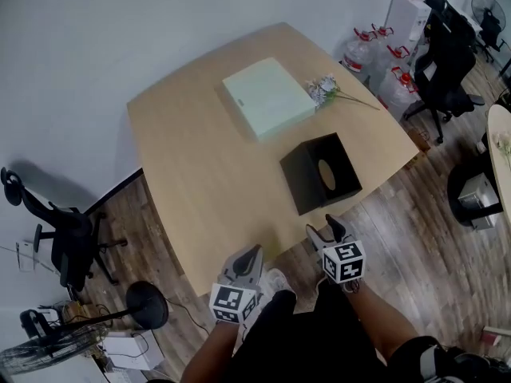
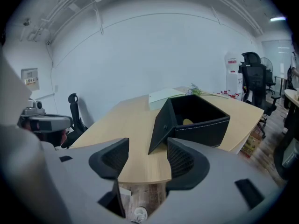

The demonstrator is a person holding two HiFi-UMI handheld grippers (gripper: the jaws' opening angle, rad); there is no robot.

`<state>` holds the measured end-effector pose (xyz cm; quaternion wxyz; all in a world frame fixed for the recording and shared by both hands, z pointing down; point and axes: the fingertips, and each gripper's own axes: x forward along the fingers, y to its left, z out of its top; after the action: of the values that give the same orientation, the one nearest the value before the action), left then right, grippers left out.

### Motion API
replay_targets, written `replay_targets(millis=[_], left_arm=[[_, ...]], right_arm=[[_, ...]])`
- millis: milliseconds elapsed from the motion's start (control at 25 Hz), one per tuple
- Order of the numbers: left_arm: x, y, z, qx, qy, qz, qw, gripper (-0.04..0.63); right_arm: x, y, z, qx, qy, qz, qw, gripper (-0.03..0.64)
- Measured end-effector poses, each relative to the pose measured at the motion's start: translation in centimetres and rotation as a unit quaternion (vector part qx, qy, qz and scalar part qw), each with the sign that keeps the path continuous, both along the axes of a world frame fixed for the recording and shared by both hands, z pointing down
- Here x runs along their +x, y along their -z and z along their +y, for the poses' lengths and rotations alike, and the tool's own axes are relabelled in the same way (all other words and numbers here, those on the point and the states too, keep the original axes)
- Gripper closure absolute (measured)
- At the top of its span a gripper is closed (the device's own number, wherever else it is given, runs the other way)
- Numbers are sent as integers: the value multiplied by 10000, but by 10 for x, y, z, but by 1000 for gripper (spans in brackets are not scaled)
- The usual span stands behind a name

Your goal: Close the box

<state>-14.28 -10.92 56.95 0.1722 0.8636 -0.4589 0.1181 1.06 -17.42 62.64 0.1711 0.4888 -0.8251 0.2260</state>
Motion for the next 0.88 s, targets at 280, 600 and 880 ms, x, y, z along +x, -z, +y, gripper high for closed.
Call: replay_targets(millis=[280,600,880], left_arm=[[-2,-28,-1,-357,372,-87,9986,586],[-2,-28,0,-356,571,-150,9976,586],[-12,-36,11,-504,675,-210,9962,586]], right_arm=[[-3,-39,-16,-457,-278,-454,9975,348],[-4,-56,-33,-763,-659,-1126,9885,354],[-3,-67,-44,-741,-1292,-1456,9781,450]])
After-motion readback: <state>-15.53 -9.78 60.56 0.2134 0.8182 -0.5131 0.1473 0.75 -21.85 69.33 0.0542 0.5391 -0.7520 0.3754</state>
